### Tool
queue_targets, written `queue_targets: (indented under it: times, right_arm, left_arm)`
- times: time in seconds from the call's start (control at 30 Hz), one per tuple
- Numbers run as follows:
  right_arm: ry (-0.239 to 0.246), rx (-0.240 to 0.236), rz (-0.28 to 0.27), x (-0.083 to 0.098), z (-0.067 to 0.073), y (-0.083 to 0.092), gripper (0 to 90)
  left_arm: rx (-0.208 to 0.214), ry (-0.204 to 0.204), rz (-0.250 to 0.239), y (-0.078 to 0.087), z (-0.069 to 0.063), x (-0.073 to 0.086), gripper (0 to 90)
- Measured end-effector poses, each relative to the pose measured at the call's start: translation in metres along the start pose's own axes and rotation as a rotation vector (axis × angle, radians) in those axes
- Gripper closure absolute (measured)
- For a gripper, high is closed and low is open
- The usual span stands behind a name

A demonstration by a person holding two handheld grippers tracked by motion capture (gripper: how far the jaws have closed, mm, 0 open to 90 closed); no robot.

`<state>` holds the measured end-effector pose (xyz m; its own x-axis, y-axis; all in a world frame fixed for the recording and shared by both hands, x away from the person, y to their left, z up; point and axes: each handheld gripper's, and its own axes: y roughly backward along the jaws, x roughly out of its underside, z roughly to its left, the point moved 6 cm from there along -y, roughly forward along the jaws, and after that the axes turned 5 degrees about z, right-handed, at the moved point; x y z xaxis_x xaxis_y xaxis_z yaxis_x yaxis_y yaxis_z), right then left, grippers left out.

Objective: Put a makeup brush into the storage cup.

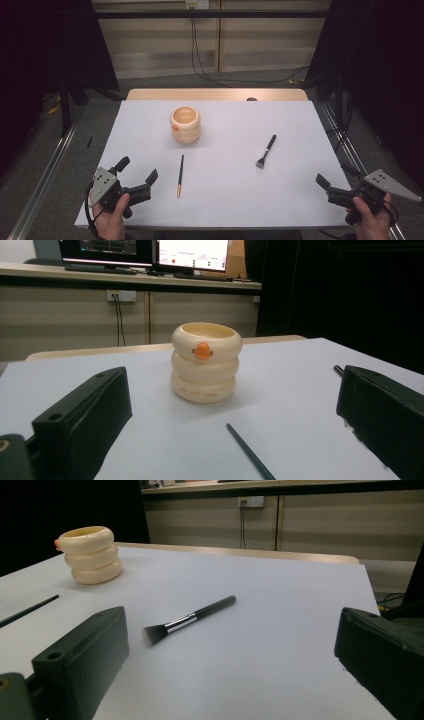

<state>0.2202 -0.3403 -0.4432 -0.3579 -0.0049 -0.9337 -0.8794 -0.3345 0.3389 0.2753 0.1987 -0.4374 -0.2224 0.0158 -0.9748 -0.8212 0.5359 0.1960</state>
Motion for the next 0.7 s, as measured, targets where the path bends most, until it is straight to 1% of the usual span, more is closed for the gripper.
queue_targets:
  times: [0.07, 0.1, 0.23, 0.27, 0.33, 0.37, 0.4, 0.47, 0.5, 0.57, 0.6, 0.63, 0.7]
  right_arm:
    - [0.004, -0.002, 0.000, -0.0002, 0.0003, 0.0001, 0.7]
    - [0.000, -0.004, 0.000, -0.0002, 0.0002, 0.0001, 0.7]
    - [-0.002, 0.005, -0.001, 0.0001, -0.0021, -0.0001, 0.8]
    - [-0.006, -0.001, -0.001, 0.0002, -0.0020, 0.0000, 0.7]
    - [-0.010, 0.004, -0.005, -0.0001, -0.0025, -0.0003, 0.7]
    - [-0.009, 0.004, -0.006, -0.0004, -0.0029, -0.0004, 0.7]
    - [-0.012, -0.005, -0.003, -0.0006, -0.0019, -0.0006, 0.7]
    - [-0.009, -0.003, -0.004, -0.0007, -0.0016, -0.0009, 0.7]
    - [-0.011, -0.003, -0.012, -0.0015, -0.0008, -0.0010, 0.7]
    - [-0.005, -0.003, -0.016, -0.0017, -0.0008, -0.0003, 0.7]
    - [-0.005, -0.003, -0.016, -0.0017, -0.0008, -0.0003, 0.7]
    - [-0.010, -0.008, -0.020, -0.0021, -0.0007, 0.0005, 0.7]
    - [-0.008, -0.013, -0.021, -0.0022, -0.0006, 0.0006, 0.8]
  left_arm:
    - [-0.003, -0.001, 0.002, -0.0001, 0.0000, 0.0003, 0.9]
    - [-0.002, -0.010, 0.006, 0.0005, -0.0002, 0.0005, 0.9]
    - [-0.002, -0.009, 0.009, 0.0004, -0.0006, 0.0007, 0.9]
    - [-0.011, -0.017, 0.011, 0.0013, -0.0004, 0.0010, 0.9]
    - [-0.012, -0.016, 0.011, 0.0016, -0.0010, 0.0011, 0.9]
    - [-0.005, -0.022, 0.015, 0.0020, -0.0015, 0.0014, 0.9]
    - [-0.001, -0.022, 0.016, 0.0021, -0.0019, 0.0015, 0.9]
    - [0.003, -0.019, 0.012, 0.0025, -0.0031, 0.0013, 0.9]
    - [-0.001, -0.013, 0.013, 0.0033, -0.0040, 0.0011, 0.9]
    - [0.022, 0.007, 0.008, 0.0033, -0.0056, 0.0002, 0.9]
    - [0.022, 0.007, 0.008, 0.0033, -0.0056, 0.0002, 1.1]
    - [0.026, -0.005, 0.013, 0.0031, -0.0070, -0.0001, 1.2]
    - [0.026, -0.005, 0.013, 0.0031, -0.0078, -0.0003, 1.2]
